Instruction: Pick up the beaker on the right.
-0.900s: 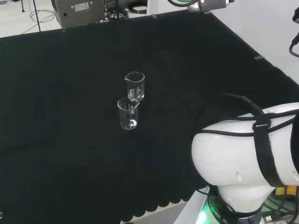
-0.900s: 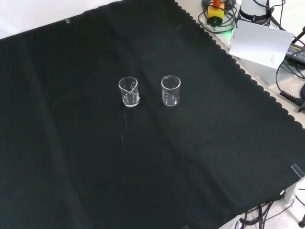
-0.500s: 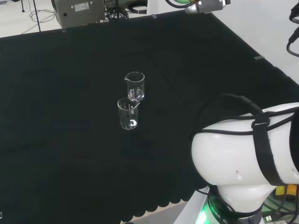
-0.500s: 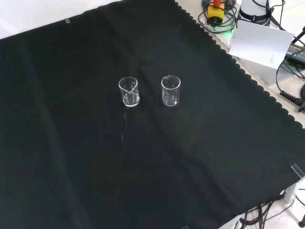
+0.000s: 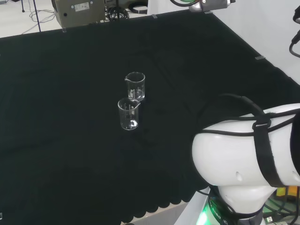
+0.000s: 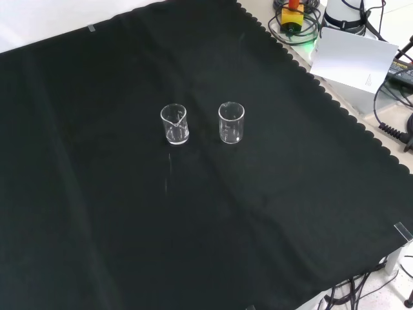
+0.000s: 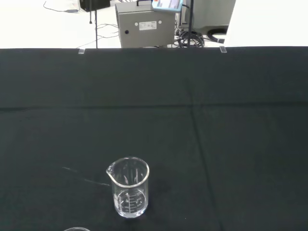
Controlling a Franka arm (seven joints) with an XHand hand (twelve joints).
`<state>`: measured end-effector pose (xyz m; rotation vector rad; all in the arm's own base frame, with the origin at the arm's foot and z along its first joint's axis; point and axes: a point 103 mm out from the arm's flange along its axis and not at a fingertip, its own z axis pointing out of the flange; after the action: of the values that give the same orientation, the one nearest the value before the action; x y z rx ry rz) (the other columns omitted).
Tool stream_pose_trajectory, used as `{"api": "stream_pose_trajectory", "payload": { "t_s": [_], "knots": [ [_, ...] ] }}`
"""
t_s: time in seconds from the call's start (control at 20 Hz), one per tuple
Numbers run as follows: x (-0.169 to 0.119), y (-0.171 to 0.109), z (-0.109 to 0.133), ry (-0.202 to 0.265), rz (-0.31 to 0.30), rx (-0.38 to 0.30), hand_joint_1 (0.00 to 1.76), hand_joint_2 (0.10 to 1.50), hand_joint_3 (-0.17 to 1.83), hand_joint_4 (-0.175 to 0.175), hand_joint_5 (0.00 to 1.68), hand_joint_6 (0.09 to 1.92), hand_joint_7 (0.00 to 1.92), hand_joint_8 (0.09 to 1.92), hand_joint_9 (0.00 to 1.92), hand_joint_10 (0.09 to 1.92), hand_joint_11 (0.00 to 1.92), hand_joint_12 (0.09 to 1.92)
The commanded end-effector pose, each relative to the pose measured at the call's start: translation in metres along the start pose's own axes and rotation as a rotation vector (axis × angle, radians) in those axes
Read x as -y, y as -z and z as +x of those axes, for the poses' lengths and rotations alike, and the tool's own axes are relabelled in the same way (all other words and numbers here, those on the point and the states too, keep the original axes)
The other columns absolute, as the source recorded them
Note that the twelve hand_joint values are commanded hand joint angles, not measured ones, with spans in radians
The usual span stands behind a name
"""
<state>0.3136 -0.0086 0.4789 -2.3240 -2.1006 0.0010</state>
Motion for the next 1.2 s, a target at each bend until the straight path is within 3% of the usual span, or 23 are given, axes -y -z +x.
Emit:
{"api": "stream_pose_trajectory", "payload": {
  "t_s": [0.05, 0.55, 0.85, 1.2],
  "knots": [
    [-0.02, -0.035, -0.023, -0.061, 0.055, -0.022, 0.05, 1.33, 0.23, -0.031, 0.25, 0.09, 0.02, 0.46, 0.39, 0.09, 0.0, 1.13],
    [-0.075, -0.115, -0.052, -0.043, 0.089, -0.155, 0.29, 1.22, 0.16, -0.034, 0.28, 0.09, 0.04, 0.49, 0.42, 0.1, 0.0, 1.18],
    [-0.124, -0.175, -0.056, 0.0, 0.112, -0.191, 0.56, 1.0, 0.2, -0.039, 0.32, 0.09, 0.12, 0.59, 0.32, 0.63, 0.0, 1.29],
    [-0.161, -0.233, -0.041, 0.062, 0.165, -0.221, 0.67, 0.91, 0.21, -0.04, 0.33, 0.09, 0.15, 0.62, 0.32, 0.69, 0.0, 1.32]
  ]
}}
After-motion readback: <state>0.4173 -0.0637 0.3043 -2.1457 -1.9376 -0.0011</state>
